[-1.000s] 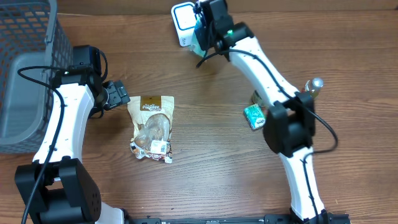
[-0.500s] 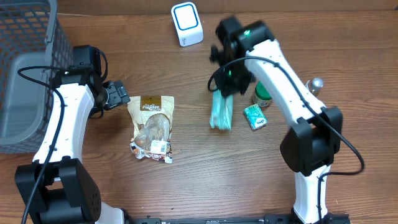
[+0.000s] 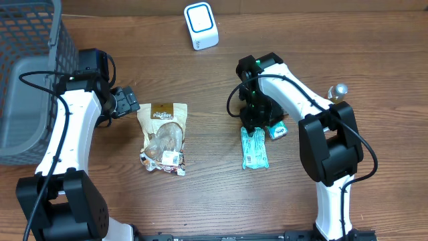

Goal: Scan the item barcode
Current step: 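Carry the teal packet down and set it beside the green jar, then open the right gripper and move it left toward the snack bag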

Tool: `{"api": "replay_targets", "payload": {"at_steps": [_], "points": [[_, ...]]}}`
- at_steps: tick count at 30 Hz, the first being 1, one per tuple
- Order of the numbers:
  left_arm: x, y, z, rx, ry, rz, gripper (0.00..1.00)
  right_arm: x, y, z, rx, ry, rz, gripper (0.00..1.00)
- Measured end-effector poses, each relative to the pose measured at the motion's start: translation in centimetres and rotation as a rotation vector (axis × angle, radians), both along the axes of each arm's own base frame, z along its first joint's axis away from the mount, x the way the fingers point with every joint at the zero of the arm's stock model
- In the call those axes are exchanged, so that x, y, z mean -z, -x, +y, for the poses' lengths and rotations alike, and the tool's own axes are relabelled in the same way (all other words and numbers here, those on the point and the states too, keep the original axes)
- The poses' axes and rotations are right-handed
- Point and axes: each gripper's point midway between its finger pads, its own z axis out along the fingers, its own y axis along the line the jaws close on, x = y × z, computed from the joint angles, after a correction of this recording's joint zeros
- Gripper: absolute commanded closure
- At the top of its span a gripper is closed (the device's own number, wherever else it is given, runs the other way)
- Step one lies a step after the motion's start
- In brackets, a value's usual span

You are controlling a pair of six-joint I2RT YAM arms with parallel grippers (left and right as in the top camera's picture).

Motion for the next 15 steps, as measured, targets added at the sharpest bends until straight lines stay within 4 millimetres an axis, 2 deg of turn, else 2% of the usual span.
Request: {"api": "replay_targets", "payload": {"at_steps": [5, 7, 10, 15], "points": [[0.0, 0.0, 0.0, 0.000, 0.000, 0.000, 0.01, -1.7, -2.1, 0.0, 0.082, 0.043, -0.093, 0.25], [0.0, 0.0, 0.0, 0.000, 0.000, 0.000, 0.00, -2.4, -2.4, 0.5, 0.111, 0.027, -0.103, 0.30], [0.0, 0.0, 0.0, 0.000, 0.000, 0.000, 0.00, -2.8, -1.3, 2.1, 0.154, -0.044, -0.044, 0.43], [0.0, 0.0, 0.0, 0.000, 0.000, 0.000, 0.00, -3.4, 0.7, 5.2, 0.210, -0.189, 0.069, 0.59]]}}
